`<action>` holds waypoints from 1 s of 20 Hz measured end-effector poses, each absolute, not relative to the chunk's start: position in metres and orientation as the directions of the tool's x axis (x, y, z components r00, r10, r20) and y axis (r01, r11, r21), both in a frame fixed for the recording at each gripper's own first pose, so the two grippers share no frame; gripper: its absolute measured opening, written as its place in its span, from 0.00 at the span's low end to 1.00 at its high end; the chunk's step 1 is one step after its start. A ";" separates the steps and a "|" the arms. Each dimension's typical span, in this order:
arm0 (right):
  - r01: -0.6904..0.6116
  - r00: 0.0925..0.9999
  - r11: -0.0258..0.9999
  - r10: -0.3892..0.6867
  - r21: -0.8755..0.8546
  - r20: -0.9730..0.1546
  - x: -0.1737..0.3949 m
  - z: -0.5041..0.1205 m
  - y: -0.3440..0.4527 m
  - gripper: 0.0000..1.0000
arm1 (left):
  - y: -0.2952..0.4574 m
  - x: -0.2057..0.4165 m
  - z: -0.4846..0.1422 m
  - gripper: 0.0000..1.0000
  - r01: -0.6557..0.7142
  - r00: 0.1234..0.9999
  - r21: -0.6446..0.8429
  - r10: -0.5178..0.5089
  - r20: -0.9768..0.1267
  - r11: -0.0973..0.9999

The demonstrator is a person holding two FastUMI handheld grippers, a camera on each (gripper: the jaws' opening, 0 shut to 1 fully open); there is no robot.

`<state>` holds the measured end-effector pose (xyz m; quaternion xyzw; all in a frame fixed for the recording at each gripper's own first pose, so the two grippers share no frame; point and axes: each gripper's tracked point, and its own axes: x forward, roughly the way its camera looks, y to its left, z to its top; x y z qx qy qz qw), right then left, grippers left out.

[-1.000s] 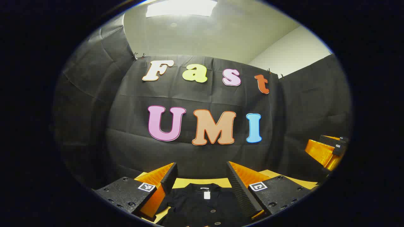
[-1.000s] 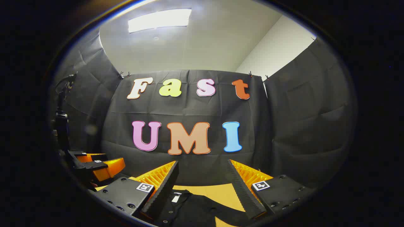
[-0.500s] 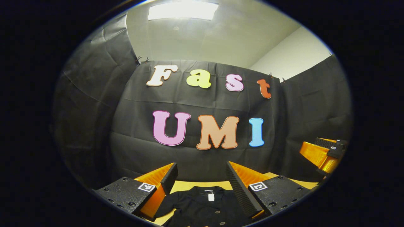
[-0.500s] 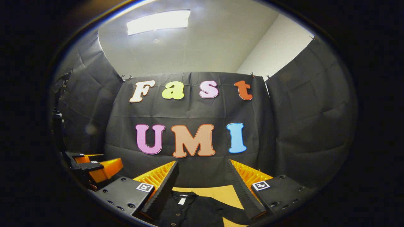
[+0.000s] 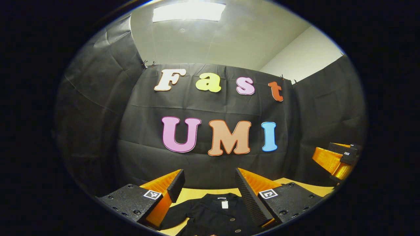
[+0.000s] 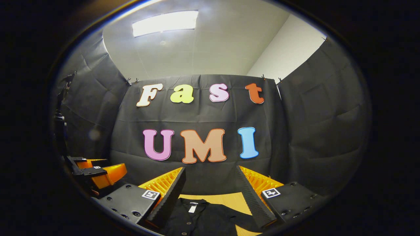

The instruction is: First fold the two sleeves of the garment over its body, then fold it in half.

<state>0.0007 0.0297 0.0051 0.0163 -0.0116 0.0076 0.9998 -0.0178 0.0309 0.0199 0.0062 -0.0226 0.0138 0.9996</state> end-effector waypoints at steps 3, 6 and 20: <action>-0.017 1.000 0.999 0.016 0.030 0.021 0.002 0.005 0.032 0.95 | 0.033 -0.018 0.019 0.92 -0.029 0.999 0.017 0.028 0.043 0.999; -0.017 1.000 1.000 0.017 0.024 0.018 0.001 0.003 0.036 0.94 | 0.038 -0.017 0.015 0.92 -0.040 0.999 -0.002 0.040 0.036 0.999; -0.042 0.999 0.999 0.042 0.015 0.014 0.000 -0.001 0.053 0.95 | 0.056 -0.022 0.017 0.92 -0.072 0.997 -0.001 0.072 0.039 0.997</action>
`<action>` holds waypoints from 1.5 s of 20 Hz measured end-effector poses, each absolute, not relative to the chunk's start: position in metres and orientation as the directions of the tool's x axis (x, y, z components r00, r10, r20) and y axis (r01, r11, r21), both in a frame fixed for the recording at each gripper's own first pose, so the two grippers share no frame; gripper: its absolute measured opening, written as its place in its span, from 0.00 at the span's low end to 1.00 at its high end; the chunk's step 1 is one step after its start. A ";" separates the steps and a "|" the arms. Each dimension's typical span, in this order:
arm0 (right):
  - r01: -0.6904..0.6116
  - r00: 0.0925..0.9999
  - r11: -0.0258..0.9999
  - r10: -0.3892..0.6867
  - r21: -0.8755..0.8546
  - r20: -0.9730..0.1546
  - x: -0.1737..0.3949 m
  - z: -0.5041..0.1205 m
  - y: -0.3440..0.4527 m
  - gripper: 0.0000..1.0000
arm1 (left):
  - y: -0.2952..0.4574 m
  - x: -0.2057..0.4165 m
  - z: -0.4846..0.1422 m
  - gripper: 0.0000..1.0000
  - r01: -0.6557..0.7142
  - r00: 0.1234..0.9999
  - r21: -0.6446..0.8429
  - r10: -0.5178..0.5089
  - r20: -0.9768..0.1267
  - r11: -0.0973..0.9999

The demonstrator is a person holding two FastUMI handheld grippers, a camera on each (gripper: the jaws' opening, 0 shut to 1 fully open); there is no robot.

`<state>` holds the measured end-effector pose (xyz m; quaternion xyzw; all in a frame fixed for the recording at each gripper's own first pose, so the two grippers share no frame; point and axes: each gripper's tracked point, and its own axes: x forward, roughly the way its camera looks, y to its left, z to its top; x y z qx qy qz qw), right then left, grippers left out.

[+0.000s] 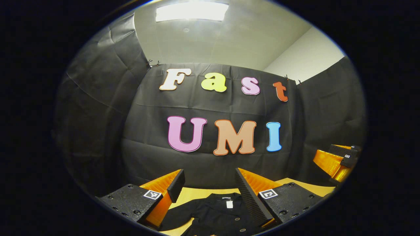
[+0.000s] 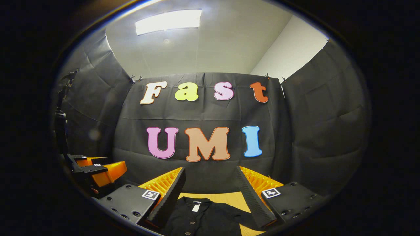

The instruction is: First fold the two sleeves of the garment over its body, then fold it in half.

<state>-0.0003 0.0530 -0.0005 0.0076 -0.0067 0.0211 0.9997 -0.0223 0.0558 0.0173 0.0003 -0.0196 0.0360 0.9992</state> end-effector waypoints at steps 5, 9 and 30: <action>-0.060 0.998 0.998 0.059 0.015 0.028 0.001 0.004 0.058 0.95 | 0.061 -0.026 0.023 0.92 -0.087 0.995 0.016 0.086 0.055 0.996; -0.084 0.996 0.996 0.084 0.013 0.005 0.004 0.000 0.062 0.97 | 0.062 -0.025 0.026 0.92 -0.094 0.993 0.003 0.094 0.073 0.996; -0.046 0.999 0.999 0.046 0.021 0.011 0.002 -0.001 0.055 0.95 | 0.063 -0.022 0.016 0.92 -0.069 0.997 0.024 0.068 0.036 0.997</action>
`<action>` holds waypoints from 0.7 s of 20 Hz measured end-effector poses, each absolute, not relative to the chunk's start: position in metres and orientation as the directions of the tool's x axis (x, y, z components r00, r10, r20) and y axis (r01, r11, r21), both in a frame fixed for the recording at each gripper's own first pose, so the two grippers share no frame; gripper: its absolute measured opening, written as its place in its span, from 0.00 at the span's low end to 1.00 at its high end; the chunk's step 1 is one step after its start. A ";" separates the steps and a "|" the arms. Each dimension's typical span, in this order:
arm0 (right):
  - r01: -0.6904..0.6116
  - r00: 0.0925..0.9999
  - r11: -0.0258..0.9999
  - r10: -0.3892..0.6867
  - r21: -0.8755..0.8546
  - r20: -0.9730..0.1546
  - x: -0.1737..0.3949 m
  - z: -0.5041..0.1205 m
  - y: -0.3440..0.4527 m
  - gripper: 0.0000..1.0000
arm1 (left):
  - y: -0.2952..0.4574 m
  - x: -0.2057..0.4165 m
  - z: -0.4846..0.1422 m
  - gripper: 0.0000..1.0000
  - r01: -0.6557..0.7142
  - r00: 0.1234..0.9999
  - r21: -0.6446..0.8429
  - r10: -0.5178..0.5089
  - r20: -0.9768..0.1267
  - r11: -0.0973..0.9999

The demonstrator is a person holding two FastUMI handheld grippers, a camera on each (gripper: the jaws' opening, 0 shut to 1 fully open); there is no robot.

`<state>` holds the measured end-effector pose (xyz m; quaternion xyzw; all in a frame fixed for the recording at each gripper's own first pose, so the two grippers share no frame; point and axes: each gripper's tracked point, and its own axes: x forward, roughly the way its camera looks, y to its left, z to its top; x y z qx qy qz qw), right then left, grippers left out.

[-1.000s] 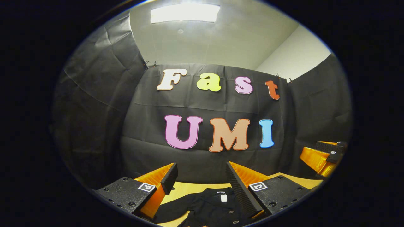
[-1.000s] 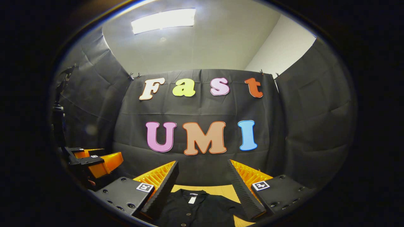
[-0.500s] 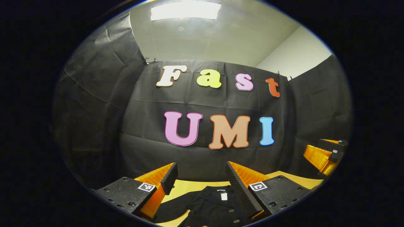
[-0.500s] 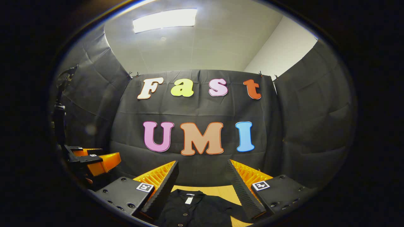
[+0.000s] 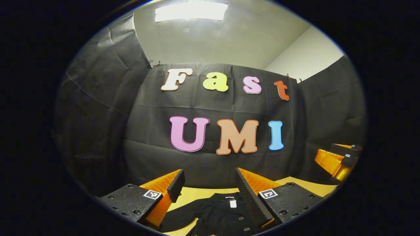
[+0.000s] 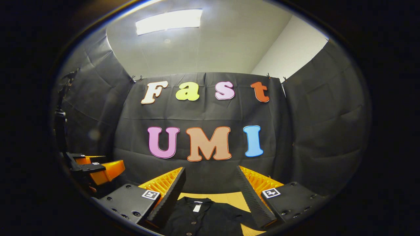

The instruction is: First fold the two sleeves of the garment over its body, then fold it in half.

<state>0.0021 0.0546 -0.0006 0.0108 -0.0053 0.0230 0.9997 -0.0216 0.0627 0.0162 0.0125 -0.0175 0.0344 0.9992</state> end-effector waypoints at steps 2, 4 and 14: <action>-0.048 0.999 0.999 0.048 0.024 0.006 0.004 -0.002 0.053 0.95 | 0.062 -0.022 0.018 0.92 -0.066 0.997 0.026 0.065 0.038 0.998; -0.049 0.999 0.998 0.049 0.026 0.003 0.002 -0.002 0.054 0.95 | 0.060 -0.020 0.019 0.92 -0.062 0.997 0.026 0.061 0.040 0.998; -0.040 0.999 0.999 0.040 0.024 0.009 0.004 0.002 0.048 0.97 | 0.057 -0.019 0.023 0.92 -0.063 0.997 0.012 0.063 0.050 0.998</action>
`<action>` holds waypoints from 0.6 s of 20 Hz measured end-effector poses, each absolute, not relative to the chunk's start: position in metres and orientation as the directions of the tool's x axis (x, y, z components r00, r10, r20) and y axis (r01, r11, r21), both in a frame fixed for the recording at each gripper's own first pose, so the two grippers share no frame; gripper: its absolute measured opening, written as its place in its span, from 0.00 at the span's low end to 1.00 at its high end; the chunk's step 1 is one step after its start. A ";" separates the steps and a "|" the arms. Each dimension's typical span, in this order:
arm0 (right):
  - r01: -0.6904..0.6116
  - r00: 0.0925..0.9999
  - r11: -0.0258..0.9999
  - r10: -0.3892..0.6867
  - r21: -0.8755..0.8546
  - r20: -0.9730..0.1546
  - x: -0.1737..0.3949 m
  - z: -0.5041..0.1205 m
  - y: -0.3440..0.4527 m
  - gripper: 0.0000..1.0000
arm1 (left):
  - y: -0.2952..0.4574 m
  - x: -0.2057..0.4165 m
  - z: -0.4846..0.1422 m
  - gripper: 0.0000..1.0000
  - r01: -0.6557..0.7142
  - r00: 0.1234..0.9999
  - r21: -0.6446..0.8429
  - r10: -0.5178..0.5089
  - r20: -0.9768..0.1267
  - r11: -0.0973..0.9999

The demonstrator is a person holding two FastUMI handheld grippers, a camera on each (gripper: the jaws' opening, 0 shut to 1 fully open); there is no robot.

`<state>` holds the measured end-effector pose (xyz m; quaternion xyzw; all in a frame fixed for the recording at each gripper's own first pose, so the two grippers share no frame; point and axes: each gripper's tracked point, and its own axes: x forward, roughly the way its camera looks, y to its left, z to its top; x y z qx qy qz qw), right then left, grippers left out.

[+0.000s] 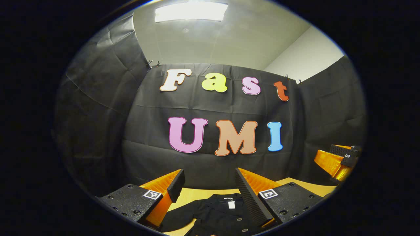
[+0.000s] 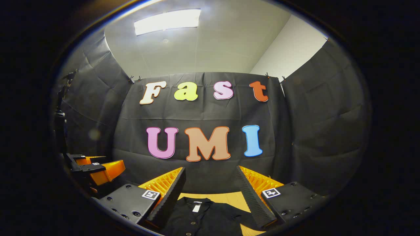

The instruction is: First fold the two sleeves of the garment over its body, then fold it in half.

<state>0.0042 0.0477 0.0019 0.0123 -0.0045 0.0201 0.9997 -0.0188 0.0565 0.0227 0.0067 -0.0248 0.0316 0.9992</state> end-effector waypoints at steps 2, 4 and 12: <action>-0.037 0.999 0.999 0.037 0.023 0.014 0.002 0.004 0.047 0.97 | 0.056 -0.019 0.024 0.92 -0.062 0.997 0.016 0.061 0.055 0.998; -0.036 0.999 0.999 0.036 0.021 0.018 0.002 0.004 0.047 0.95 | 0.056 -0.019 0.023 0.92 -0.062 0.997 0.013 0.061 0.054 0.998; -0.039 0.999 0.999 0.039 0.019 0.022 0.001 0.006 0.050 0.95 | 0.059 -0.022 0.023 0.92 -0.068 0.996 0.018 0.067 0.053 0.998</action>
